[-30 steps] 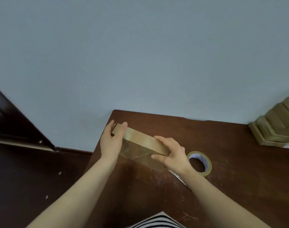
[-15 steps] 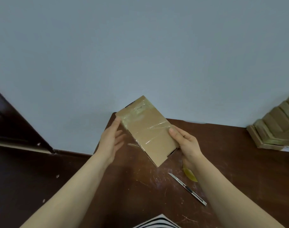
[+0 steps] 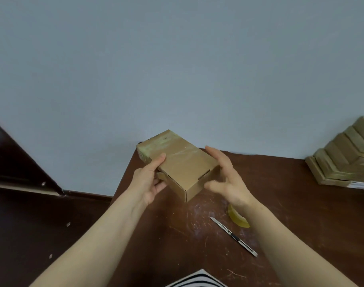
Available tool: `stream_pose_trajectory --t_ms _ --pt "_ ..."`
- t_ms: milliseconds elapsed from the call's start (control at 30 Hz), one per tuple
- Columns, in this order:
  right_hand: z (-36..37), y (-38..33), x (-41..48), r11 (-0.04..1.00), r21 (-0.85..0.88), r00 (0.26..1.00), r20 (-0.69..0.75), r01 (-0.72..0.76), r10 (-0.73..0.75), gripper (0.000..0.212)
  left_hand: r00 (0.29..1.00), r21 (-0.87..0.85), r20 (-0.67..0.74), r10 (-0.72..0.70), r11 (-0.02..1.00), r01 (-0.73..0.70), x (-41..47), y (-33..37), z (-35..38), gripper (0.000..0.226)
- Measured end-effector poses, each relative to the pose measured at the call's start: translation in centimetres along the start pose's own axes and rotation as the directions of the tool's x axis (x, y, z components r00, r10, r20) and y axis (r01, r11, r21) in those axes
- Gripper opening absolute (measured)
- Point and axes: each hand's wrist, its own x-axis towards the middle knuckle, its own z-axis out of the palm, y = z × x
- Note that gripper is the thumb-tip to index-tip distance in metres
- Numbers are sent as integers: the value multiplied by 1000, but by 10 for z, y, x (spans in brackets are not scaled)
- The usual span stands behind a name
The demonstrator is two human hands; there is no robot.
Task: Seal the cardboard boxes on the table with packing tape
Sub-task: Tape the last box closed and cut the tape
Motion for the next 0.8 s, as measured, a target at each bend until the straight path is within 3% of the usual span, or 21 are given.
stream_pose_trajectory --t_ms 100,233,300,400,467,533,667,800 --pt "7 2 0 904 -405 989 110 133 -96 88 997 8 -28 -68 998 69 1 0 2 45" --pt "13 7 3 824 -534 974 -1 189 -225 66 993 -18 -1 -122 992 122 -3 3 2 55" --pt "11 6 5 878 -455 979 -63 146 -196 58 984 -35 27 -176 984 176 -4 7 0 72" --pt "8 5 4 993 -105 991 -132 -53 39 46 985 0 -74 -157 988 157 -3 8 -5 83" --pt "4 9 1 972 152 979 -78 -177 190 41 987 38 -138 -84 995 90 -1 7 -8 82" --pt "2 15 -2 927 290 966 -23 -239 256 46 993 25 -103 -51 998 54 -2 6 -11 68" --pt "-1 28 -9 825 448 931 50 -344 361 52 997 127 -27 69 990 -65 -1 0 -20 60" --pt "-4 35 -13 804 432 904 73 -408 420 52 991 295 -73 108 952 -82 -2 -5 -24 55"
